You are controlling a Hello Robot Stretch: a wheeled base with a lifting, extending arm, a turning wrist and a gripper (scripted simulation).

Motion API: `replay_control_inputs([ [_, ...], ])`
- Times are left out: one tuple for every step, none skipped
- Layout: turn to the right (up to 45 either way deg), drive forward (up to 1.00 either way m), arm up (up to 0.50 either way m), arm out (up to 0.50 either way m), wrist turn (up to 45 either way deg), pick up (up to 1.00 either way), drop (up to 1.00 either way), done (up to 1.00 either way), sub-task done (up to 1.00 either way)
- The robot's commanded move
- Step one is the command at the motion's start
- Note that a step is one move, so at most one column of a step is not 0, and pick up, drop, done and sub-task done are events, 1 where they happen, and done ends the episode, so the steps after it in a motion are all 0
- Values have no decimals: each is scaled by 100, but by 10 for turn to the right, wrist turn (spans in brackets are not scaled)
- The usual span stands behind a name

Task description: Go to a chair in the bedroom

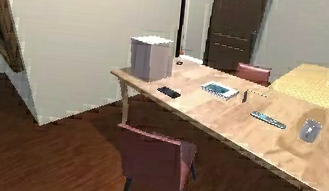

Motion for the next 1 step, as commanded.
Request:
replay_control_inputs([
  [0,0,0,0,0,0,0,100,0],
])
